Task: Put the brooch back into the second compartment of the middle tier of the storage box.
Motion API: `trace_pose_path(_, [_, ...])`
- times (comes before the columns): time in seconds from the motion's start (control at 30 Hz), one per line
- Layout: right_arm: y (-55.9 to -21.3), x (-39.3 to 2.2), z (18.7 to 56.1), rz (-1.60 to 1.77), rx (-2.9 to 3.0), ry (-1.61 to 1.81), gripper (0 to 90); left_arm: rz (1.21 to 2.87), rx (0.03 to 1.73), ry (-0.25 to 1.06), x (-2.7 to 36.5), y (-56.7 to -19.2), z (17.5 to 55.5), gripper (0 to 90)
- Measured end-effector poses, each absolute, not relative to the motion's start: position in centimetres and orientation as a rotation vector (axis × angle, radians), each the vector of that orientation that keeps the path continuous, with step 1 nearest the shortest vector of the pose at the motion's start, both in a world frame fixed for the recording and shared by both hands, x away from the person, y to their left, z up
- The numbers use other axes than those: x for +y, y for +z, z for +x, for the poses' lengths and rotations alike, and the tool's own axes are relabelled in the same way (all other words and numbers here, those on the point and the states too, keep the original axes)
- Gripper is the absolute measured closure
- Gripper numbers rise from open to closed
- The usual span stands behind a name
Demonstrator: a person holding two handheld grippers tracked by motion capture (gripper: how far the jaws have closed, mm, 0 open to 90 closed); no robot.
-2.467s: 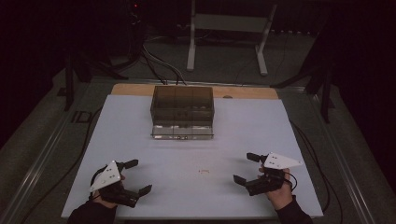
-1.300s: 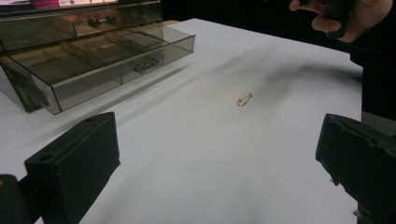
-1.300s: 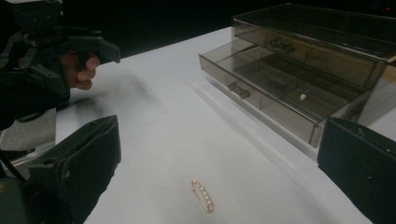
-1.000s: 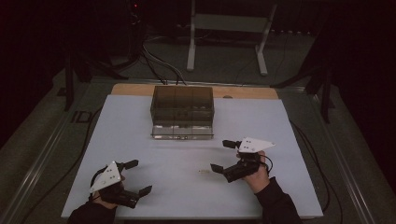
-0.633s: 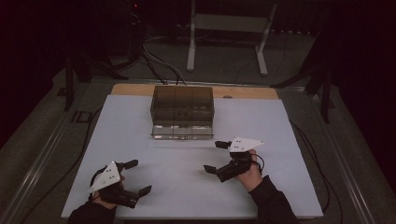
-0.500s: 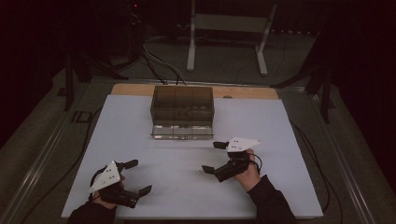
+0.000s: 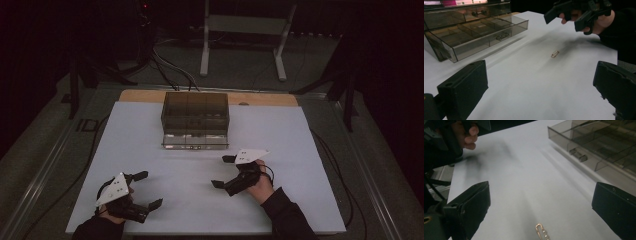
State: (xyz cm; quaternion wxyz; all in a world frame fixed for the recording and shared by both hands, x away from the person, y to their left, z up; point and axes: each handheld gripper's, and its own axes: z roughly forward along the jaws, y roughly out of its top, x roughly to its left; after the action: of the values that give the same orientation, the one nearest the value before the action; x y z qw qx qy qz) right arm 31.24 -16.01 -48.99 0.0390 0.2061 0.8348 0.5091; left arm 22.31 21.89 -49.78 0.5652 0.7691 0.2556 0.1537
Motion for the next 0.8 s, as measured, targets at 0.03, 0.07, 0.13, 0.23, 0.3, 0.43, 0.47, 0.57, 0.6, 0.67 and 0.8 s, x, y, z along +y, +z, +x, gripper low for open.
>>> trace_pose_path(0.03, [-49.1, -15.9, 31.2, 0.647, 2.557, 1.532, 1.8, 1.809, 0.602, 0.36, 21.9, -49.8, 22.3, 0.3])
trace_pose_path(0.07, [-49.3, -15.8, 31.2, 0.645, 2.568, 1.523, 1.8, 1.811, 0.601, 0.358, 21.9, -49.8, 22.3, 0.3])
trace_pose_path(0.13, [-49.5, -15.7, 31.1, 0.657, 2.577, 1.51, 1.8, 1.811, 0.599, 0.36, 21.9, -49.8, 22.3, 0.3])
trace_pose_path(0.23, [-49.9, -15.5, 31.1, 0.661, 2.601, 1.475, 6.0, 1.803, 0.602, 0.361, 22.0, -49.8, 22.3, 0.3])
trace_pose_path(0.3, [-50.1, -15.5, 31.1, 0.689, 2.601, 1.447, 10.2, 1.806, 0.603, 0.357, 22.0, -49.8, 22.3, 0.3])
trace_pose_path(0.43, [-50.4, -15.7, 31.3, 0.717, 2.622, 1.428, 16.4, 1.805, 0.6, 0.359, 22.0, -49.8, 22.3, 0.3])
trace_pose_path(0.47, [-50.5, -15.7, 31.3, 0.728, 2.633, 1.418, 18.2, 1.807, 0.6, 0.358, 21.9, -49.8, 22.3, 0.3])
trace_pose_path(0.57, [-50.7, -15.7, 31.3, 0.733, 2.656, 1.385, 25.9, 1.806, 0.6, 0.358, 21.9, -49.8, 22.3, 0.3])
trace_pose_path(0.6, [-50.8, -15.7, 31.3, 0.735, 2.659, 1.37, 27.6, 1.807, 0.601, 0.358, 21.9, -49.8, 22.3, 0.3])
trace_pose_path(0.67, [-50.9, -15.7, 31.4, 0.73, 2.675, 1.329, 37.5, 1.809, 0.601, 0.357, 21.9, -49.8, 22.3, 0.3])
trace_pose_path(0.8, [-51.1, -15.6, 31.4, 0.707, 2.691, 1.256, 49.6, 1.805, 0.601, 0.357, 22.0, -49.8, 22.3, 0.3])
